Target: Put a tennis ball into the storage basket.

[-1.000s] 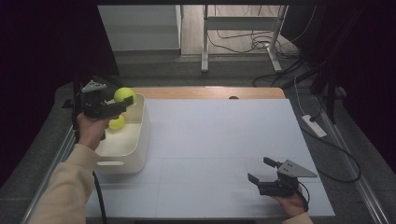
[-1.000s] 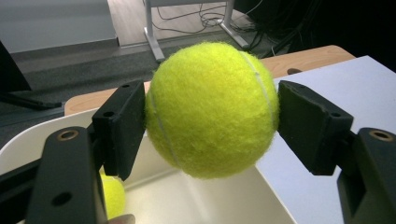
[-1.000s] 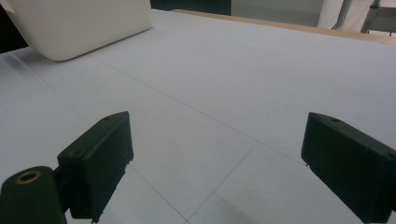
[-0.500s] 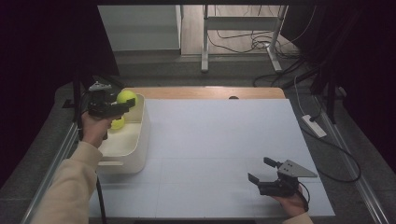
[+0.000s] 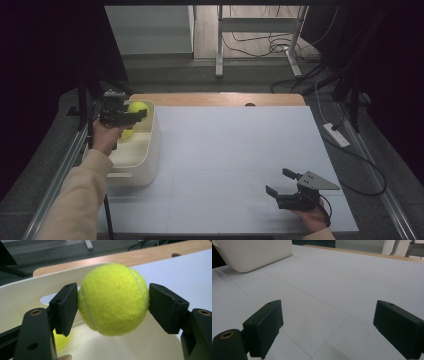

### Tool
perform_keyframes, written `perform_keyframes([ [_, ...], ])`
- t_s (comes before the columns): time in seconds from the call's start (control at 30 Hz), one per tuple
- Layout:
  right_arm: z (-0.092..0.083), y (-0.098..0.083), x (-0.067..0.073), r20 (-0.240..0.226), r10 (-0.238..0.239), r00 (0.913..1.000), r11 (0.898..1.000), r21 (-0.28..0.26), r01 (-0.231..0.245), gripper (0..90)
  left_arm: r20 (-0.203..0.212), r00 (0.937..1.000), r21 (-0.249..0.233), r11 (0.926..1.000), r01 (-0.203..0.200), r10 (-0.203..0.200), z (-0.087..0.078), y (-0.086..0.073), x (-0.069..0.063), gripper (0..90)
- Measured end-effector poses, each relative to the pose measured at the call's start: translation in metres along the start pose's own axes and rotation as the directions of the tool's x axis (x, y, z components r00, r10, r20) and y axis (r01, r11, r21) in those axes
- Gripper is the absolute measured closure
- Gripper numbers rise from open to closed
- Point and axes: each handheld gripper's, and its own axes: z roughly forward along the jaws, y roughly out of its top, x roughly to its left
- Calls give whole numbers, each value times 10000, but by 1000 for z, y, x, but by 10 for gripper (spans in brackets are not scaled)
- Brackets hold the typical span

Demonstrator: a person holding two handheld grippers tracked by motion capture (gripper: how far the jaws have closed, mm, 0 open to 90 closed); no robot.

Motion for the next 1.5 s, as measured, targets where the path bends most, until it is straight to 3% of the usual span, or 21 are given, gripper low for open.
perform_keyframes([
  [0.13, 0, 0, 0, -6, -14, 10000, 10000, -15, 14, 92, -35, 10000, 68, 10000, 51, -50, 1, -1, 1, 288],
  [0.17, 0, 0, 0, -1, -8, 10000, 10000, -11, 8, 92, -14, 9998, -203, 9996, 202, -202, -2, -2, 2, 327],
  [0.2, 0, 0, 0, 0, 1, 10000, 10000, -11, -1, 92, -14, 9998, -203, 9996, 202, -202, -2, -2, 2, 438],
  [0.27, 0, 0, 0, -6, 13, 10000, 10000, -12, -13, 92, 109, 9989, -507, 9977, 456, -451, -5, -1, 3, 464],
  [0.3, 0, 0, 0, -11, 10, 10000, 10000, -12, -10, 92, -364, 9990, -367, 9990, 243, -257, -6, 0, 2, 425],
  [0.33, 0, 0, 0, -11, 10, 10000, 10000, -12, -10, 92, -364, 9990, -367, 9990, 243, -257, -6, 0, 2, 371],
  [0.37, 0, 0, 0, -15, -11, 10000, 10000, -13, 11, 92, -351, 9992, -430, 9989, 161, -176, -7, 1, 2, 371],
  [0.47, 0, 0, 0, -11, -14, 10000, 10000, -26, 14, 92, 219, 9991, -271, 9990, 358, -352, -7, 2, 4, 200],
  [0.57, 0, 0, 0, -12, -21, 10000, 10000, -15, 21, 92, 583, 9975, -106, 9991, 417, -410, -7, 1, 4, 157],
  [1.2, 1, 0, 1, -9, -42, 10000, 10000, -47, 42, 92, 1308, 9909, -647, 9971, 399, -311, -26, 0, -2, 119],
  [1.5, 2, 1, 0, -37, -49, 10000, 10000, -10, 49, 92, 2080, 9780, -1065, 9943, 62, 162, -42, -12, -12, 120],
])
